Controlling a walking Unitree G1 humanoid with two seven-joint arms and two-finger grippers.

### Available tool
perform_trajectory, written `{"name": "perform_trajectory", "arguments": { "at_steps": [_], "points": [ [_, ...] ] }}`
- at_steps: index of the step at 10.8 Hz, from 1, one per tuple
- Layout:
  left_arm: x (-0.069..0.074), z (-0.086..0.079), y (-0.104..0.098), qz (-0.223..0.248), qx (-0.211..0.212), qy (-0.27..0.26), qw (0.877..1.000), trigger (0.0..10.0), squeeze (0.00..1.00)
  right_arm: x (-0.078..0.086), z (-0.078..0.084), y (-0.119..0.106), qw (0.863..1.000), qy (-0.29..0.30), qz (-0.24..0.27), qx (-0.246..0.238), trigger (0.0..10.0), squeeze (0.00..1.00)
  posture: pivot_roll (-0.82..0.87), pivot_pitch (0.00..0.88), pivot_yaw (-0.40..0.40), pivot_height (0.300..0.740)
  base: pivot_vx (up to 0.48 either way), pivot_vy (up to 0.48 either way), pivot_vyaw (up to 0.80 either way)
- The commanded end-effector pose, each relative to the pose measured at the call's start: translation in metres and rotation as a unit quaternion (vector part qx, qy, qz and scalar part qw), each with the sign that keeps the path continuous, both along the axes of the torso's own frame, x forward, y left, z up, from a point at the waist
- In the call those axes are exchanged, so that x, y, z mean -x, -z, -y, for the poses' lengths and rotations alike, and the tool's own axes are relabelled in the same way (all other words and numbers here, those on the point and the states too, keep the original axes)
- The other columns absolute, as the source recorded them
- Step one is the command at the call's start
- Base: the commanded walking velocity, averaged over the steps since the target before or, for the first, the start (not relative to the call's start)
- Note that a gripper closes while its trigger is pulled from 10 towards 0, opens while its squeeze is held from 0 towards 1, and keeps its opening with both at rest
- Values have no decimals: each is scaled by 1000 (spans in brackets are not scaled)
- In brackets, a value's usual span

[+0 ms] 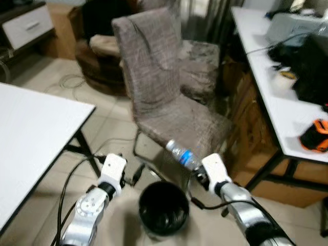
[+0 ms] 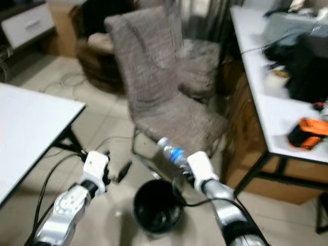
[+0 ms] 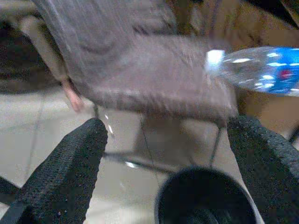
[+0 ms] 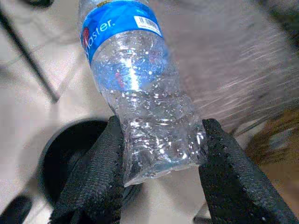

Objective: Picking trash to rubbish bin

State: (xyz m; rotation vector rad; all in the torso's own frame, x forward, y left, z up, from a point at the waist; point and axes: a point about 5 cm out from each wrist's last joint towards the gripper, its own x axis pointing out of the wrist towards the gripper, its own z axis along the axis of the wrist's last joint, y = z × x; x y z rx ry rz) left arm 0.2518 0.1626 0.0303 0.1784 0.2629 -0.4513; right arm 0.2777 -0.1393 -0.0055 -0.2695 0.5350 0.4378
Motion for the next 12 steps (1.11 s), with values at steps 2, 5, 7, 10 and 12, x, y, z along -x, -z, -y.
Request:
{"name": "perform_trajectory", "arguments": {
  "at_steps": [2,5,7,10,12],
  "points": [
    [2,12,-1,-18,-30,73,997,10000,0,0,9,8,999,6,-44,17,10000,0,-25,93,-30,740,0,0,0],
    [-1,12,-5,-37,-24,90,995,10000,0,-9,-3,5,998,-12,-59,3,10000,0,-29,115,-12,740,0,0,0],
    [-2,12,-5,-46,-16,88,995,10000,0,-8,-8,8,997,-30,-77,8,10000,0,-16,120,-29,740,0,0,0],
    [2,13,-5,-51,-14,85,995,10000,0,-14,-10,3,997,-27,-71,5,10000,0,-15,116,-41,740,0,0,0],
    [3,14,-5,-51,-13,85,995,10000,0,-16,-14,1,997,-39,-73,-7,10000,0,-13,113,-44,740,0,0,0]
  ]
}}
